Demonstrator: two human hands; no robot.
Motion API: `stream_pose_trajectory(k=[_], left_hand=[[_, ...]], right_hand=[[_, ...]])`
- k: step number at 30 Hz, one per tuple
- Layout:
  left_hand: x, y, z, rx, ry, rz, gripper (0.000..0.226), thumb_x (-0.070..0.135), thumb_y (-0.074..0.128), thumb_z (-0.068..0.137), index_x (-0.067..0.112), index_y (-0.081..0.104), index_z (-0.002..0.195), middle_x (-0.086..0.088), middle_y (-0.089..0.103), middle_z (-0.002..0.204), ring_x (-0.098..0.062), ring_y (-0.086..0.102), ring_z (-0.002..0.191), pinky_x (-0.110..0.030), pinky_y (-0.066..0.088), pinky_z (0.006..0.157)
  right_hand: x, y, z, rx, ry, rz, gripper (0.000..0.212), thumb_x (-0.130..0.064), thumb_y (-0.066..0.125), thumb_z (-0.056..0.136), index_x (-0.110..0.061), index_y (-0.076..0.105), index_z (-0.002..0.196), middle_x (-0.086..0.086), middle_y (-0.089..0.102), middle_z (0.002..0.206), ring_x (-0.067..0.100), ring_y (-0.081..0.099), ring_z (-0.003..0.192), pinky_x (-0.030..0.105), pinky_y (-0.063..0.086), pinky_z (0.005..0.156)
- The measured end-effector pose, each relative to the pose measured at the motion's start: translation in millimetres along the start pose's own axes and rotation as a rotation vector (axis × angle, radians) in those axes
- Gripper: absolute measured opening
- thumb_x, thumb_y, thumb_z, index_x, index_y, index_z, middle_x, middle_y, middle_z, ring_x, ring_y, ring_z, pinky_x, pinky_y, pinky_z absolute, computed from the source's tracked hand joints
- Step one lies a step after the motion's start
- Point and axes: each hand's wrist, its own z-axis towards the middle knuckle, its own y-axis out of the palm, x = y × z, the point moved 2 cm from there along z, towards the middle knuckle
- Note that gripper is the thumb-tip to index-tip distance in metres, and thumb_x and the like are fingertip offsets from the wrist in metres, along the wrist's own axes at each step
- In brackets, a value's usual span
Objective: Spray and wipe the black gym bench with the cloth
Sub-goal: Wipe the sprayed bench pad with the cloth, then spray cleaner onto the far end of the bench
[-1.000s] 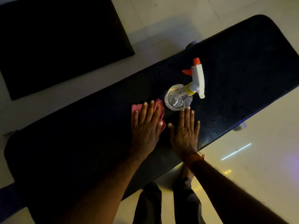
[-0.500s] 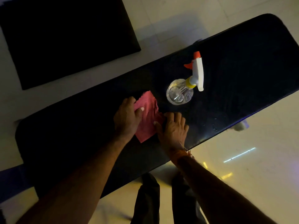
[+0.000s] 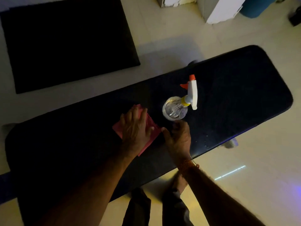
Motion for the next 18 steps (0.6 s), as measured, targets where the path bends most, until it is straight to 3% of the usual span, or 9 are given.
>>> stream_pose_trajectory(k=[2,4,8,12,15,18], left_hand=[[12.2,-5.1,7.5,-0.012,0.032,0.0,0.088,0.059,0.064,0.088,0.025,0.024,0.159,-0.007,0.022,0.167,-0.029,0.019,0.154,-0.054,0.018,0.124],[24.3,-10.3,16.2,-0.031,0.061,-0.019,0.093,0.058,0.069,0.085,0.024,0.024,0.159,-0.007,0.024,0.167,-0.029,0.02,0.154,-0.053,0.017,0.124],[42.6,-12.7,30.0,-0.076,0.065,-0.036,0.101,0.054,0.077,0.08,0.024,0.022,0.16,-0.007,0.023,0.168,-0.029,0.02,0.155,-0.053,0.018,0.124],[49.8,-9.1,41.3,-0.122,0.046,-0.035,0.104,0.054,0.078,0.08,0.025,0.018,0.161,-0.007,0.021,0.168,-0.029,0.018,0.155,-0.054,0.02,0.124],[57.6,-8.7,51.5,-0.175,0.01,-0.03,0.107,0.054,0.078,0.081,0.025,0.014,0.161,-0.007,0.015,0.169,-0.03,0.016,0.156,-0.055,0.021,0.123],[78.9,-10.1,59.4,-0.2,-0.015,0.028,0.108,0.055,0.078,0.08,0.026,0.014,0.161,-0.008,0.014,0.169,-0.029,0.018,0.155,-0.053,0.023,0.122]], right_hand=[[-2.7,-17.3,4.9,0.073,-0.05,0.042,0.057,-0.026,0.085,0.084,-0.02,0.047,0.127,0.004,0.054,0.126,0.02,0.061,0.112,0.044,0.06,0.091],[-10.5,-30.8,17.6,0.118,-0.063,0.073,0.065,-0.028,0.088,0.08,-0.023,0.045,0.128,0.004,0.05,0.128,0.022,0.057,0.117,0.046,0.057,0.096],[-41.4,-39.6,54.8,0.081,-0.066,0.168,0.069,-0.038,0.09,0.073,-0.042,0.046,0.126,-0.012,0.058,0.124,0.005,0.062,0.11,0.034,0.06,0.088],[-64.6,-37.3,91.2,0.015,-0.08,0.246,0.066,-0.057,0.088,0.068,-0.042,0.052,0.122,-0.019,0.067,0.111,-0.002,0.067,0.099,0.021,0.059,0.08],[-70.9,-46.3,112.4,0.028,-0.115,0.308,0.052,-0.046,0.085,0.08,-0.033,0.057,0.122,-0.018,0.068,0.102,-0.006,0.067,0.092,0.012,0.053,0.075],[-65.6,-71.4,128.0,0.047,-0.077,0.403,0.052,-0.025,0.08,0.09,-0.025,0.057,0.137,-0.011,0.068,0.113,-0.001,0.067,0.101,0.024,0.058,0.09]])
